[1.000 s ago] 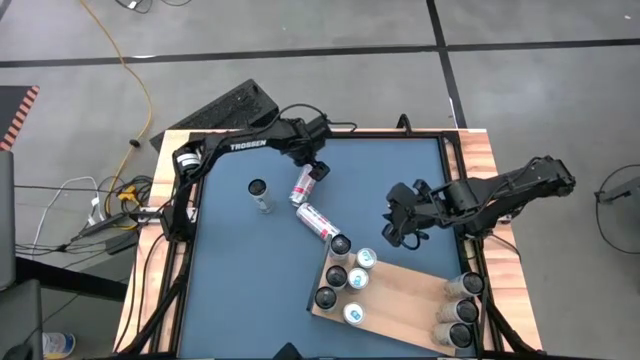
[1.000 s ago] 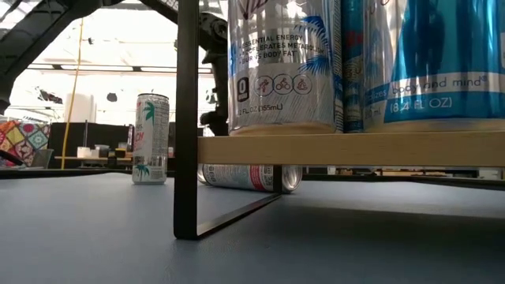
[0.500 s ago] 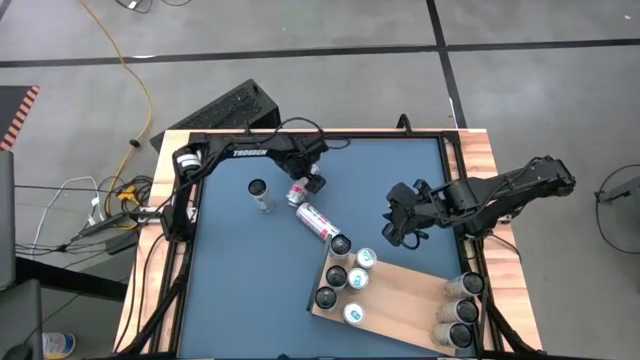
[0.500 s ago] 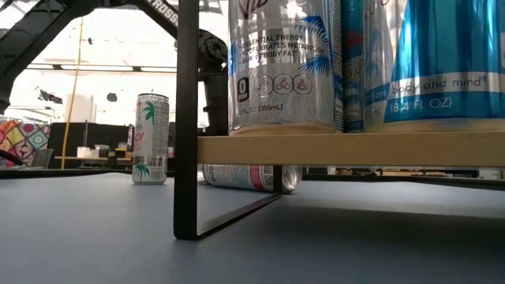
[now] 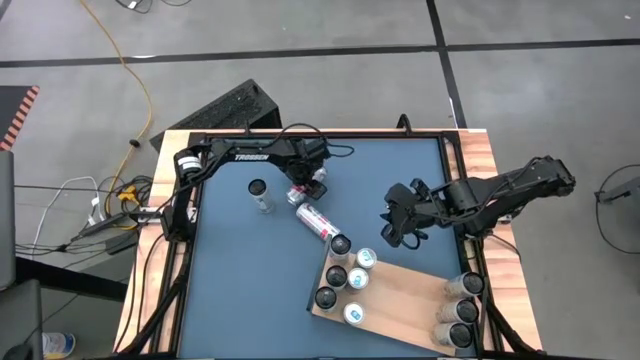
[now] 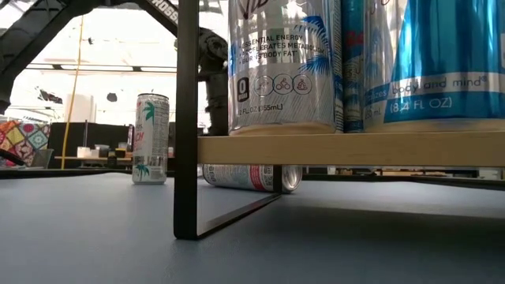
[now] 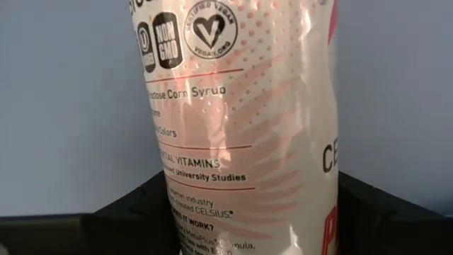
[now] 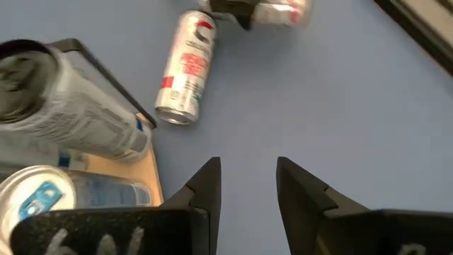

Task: Place canned beverage on shelf
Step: Put the top right white pink soda can on the shelf

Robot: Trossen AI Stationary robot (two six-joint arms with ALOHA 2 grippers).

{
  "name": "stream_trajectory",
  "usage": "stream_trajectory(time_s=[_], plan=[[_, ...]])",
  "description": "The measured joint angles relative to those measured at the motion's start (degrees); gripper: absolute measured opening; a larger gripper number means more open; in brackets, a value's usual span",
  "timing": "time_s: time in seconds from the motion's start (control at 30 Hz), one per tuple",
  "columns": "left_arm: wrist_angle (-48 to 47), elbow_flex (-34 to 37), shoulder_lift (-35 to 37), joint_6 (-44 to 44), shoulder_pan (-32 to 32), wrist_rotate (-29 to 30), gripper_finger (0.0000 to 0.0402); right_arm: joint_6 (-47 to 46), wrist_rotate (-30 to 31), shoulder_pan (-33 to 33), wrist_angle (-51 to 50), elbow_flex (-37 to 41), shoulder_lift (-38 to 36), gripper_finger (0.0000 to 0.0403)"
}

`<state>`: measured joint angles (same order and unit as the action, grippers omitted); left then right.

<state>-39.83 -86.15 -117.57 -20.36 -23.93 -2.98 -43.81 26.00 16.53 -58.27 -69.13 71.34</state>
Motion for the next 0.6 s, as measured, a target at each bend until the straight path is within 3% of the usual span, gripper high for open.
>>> stream_trajectory(time_s=[0.2,0.43,0.6], plan=[[-0.61,-5.79,2.23,1.98,0.05,-2.20,0.0246,10.66,1.23,-1.31,3.14,-2.39,-3.19,0.0121],[0.73,-11.40,10.91,6.02,0.28,-1.42,0.0249,19.75,2.30,-4.55,6.27,-6.81,-11.24,0.0128],[6.44,-12.70,16.56,11.29,1.65,-0.34,0.0250,28.13,2.47,-8.24,11.39,-9.65,-15.20,0.0175]])
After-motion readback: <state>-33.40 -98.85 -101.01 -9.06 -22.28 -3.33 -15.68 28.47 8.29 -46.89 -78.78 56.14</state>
